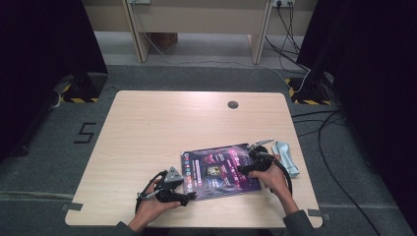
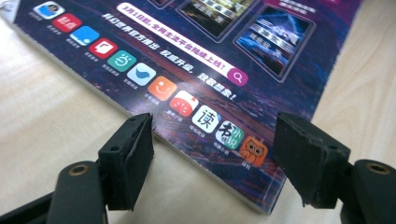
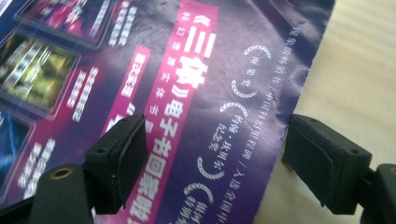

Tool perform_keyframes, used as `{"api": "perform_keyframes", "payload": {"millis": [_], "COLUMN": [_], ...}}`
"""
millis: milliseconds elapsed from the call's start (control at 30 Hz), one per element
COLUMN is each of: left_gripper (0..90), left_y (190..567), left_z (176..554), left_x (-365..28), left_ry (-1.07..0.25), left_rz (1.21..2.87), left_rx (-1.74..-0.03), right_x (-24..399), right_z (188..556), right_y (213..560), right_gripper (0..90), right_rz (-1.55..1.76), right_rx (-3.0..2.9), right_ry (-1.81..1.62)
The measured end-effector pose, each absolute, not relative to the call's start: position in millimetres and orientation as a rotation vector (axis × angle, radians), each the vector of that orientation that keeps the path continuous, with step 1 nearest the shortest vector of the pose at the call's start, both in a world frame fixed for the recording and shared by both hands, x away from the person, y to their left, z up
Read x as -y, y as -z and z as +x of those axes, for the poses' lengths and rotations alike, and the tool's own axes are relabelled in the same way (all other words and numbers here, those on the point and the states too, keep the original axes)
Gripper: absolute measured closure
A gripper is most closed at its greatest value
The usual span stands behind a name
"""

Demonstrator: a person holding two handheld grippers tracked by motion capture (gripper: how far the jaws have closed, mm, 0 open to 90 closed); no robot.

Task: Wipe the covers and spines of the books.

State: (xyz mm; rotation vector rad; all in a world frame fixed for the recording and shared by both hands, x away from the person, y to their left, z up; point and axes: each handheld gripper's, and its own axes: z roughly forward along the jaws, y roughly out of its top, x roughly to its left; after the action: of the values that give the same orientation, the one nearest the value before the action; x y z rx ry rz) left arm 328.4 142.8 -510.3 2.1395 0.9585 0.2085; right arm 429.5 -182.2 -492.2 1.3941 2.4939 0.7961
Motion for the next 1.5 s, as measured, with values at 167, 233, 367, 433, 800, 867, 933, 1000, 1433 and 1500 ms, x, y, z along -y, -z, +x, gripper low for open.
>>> {"api": "perform_keyframes", "payload": {"millis": [167, 233, 367, 433, 800, 867, 933, 1000, 1433, 1500], "left_gripper": [26.7, 28.6, 30.0, 27.1, 24.7, 23.9, 24.2, 24.6, 34.9, 36.6], "left_y": [510.1, 509.6, 509.6, 510.4, 514.0, 514.8, 515.2, 516.4, 512.7, 510.1], "left_z": [314.7, 315.0, 323.1, 339.8, 389.8, 399.1, 407.3, 414.3, 416.7, 404.5], "left_x": [-138.0, -140.1, -145.5, -153.1, -162.2, -161.1, -160.1, -158.8, -161.6, -163.8], "left_ry": [-0.2, -0.195, -0.218, -0.27, -0.344, -0.344, -0.367, -0.356, -0.272, -0.247], "left_rz": [2.147, 2.143, 2.12, 2.098, 2.044, 2.036, 2.028, 2.014, 2.042, 2.062], "left_rx": [-0.95, -0.948, -0.977, -1.029, -1.081, -1.083, -1.087, -1.085, -1.085, -1.094], "right_x": [171.0, 172.0, 177.8, 187.8, 205.2, 207.5, 208.8, 208.1, 207.4, 211.4], "right_z": [445.9, 447.7, 443.5, 430.3, 384.4, 377.9, 372.4, 367.9, 369.6, 376.2], "right_y": [494.6, 494.2, 487.7, 478.6, 485.2, 486.7, 489.2, 491.5, 494.8, 495.0], "right_gripper": [19.5, 23.7, 31.3, 30.3, 28.4, 28.3, 27.7, 25.6, 22.3, 22.8], "right_rz": [1.37, 1.37, 1.352, 1.296, 1.231, 1.222, 1.207, 1.208, 1.195, 1.252], "right_rx": [-2.484, -2.484, -2.485, -2.485, -2.567, -2.576, -2.592, -2.599, -2.534, -2.487], "right_ry": [-0.821, -0.832, -0.832, -0.866, -0.804, -0.811, -0.792, -0.761, -0.712, -0.711]}}
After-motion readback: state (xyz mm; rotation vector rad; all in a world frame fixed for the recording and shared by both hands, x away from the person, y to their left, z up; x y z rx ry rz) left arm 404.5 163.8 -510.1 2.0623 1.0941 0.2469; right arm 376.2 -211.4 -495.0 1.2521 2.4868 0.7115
